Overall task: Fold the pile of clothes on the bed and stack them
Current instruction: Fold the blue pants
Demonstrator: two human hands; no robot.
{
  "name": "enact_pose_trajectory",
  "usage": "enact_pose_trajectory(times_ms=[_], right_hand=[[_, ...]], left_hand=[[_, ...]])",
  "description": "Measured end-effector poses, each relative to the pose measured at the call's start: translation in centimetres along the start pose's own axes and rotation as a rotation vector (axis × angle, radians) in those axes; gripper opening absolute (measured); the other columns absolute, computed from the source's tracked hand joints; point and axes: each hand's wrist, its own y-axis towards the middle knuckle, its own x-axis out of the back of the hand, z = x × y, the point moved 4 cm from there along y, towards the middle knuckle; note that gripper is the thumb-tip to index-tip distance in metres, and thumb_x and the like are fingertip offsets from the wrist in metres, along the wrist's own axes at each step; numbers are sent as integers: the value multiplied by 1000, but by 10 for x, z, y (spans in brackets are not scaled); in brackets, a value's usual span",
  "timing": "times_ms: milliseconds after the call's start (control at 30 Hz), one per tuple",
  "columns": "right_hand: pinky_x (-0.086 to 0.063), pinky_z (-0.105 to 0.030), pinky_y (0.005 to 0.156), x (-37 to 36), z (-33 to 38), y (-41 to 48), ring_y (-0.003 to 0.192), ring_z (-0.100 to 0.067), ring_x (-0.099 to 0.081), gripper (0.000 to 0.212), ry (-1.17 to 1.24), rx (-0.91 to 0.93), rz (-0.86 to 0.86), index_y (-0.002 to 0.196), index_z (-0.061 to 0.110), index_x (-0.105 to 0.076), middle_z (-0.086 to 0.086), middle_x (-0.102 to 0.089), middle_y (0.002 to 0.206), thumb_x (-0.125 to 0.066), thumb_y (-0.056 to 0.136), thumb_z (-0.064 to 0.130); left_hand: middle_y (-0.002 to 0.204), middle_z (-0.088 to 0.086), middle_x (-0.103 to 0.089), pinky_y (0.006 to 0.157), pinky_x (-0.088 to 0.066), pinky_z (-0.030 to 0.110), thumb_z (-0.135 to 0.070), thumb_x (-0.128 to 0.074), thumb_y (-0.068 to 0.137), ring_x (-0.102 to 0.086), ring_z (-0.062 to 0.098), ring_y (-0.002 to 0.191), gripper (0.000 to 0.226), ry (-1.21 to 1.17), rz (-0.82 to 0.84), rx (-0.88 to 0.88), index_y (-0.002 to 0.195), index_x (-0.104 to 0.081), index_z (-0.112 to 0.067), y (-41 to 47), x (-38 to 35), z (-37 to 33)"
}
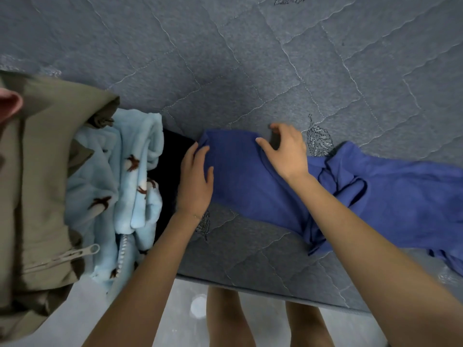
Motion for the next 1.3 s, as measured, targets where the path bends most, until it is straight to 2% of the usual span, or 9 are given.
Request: enact_pose_trajectory(times_ms=[167, 300, 400, 467, 567, 633, 767, 1200, 1300], right_hand=[[-26, -36, 110, -3, -12, -33, 131, -28, -38, 64, -35, 122, -63, 139, 16, -50, -9, -44, 142, -70, 84, 41], [-26, -42, 115, -10, -27, -56, 139, -28, -35, 65, -69, 147, -46, 141, 15, -48, -9, -42, 148, -67, 87, 46], [-24, -50, 116, -10, -39, -60, 137, -32, -38, 61, -108, 119, -14, 141, 13, -48, -10, -49, 142, -60, 91, 45], [-25, -54, 114, -5, -43, -55, 129, -32, -44, 55, -142, 127, -42, 139, 12, -51, -11, -55, 131, -55, 92, 42], [-29, -53, 108, 3, -47, -39, 108, -36, -52, 37, -190, 126, -102, 117, 10, -64, -14, -60, 106, -57, 92, 36], [-35, -47, 98, 10, -48, -27, 99, -39, -55, 28, -199, 89, -86, 99, 8, -67, -16, -62, 97, -58, 93, 33], [-38, -42, 87, 28, -51, -14, 101, -34, -54, 24, -142, -27, -117, 96, 7, -65, -14, -63, 102, -58, 96, 30], [-33, -45, 110, 25, -49, -42, 129, -33, -44, 54, -87, 154, -74, 136, 9, -52, -13, -51, 136, -68, 87, 27], [-29, -45, 113, 27, -53, -49, 134, -32, -39, 58, -68, 149, -59, 140, 11, -49, -11, -47, 141, -67, 88, 29]], left_hand=[[153, 19, -33, 112, -30, 51, -15, -62, 93, -31, 37, 140, 46, 294, -47, -139, 138, -51, -13, -40, -19, 11], [155, 10, -36, 115, -24, 57, -30, -65, 91, -23, 28, 145, 51, 307, 145, -326, 139, -53, -19, -57, -46, 19], [146, 9, -49, 104, -39, 60, -17, -74, 83, -32, 24, 137, 37, 319, 182, -310, 119, -67, -15, -55, -54, 25], [135, 8, -59, 89, -48, 51, -20, -60, 88, -41, 24, 125, 15, 327, 109, -320, 95, -71, -13, -47, -51, 24], [124, 7, -62, 79, -46, 45, -22, -55, 90, -42, 24, 110, 19, 336, 65, -309, 79, -67, -12, -38, -47, 19], [123, 8, -62, 79, -46, 46, -13, -67, 87, -41, 24, 108, 8, 329, 79, -307, 80, -67, -11, -38, -47, 20], [124, 6, -62, 80, -45, 44, -10, -70, 86, -43, 21, 109, 6, 313, 110, -315, 81, -66, -12, -46, -44, 26], [121, 4, -66, 93, -37, 35, -28, -47, 92, -57, 22, 109, 27, 295, 12, -282, 84, -68, -14, -78, -43, 22], [129, 5, -63, 105, -38, 46, -35, -49, 92, -55, 24, 118, 33, 338, -3, -257, 106, -72, -15, -80, -47, 19]])
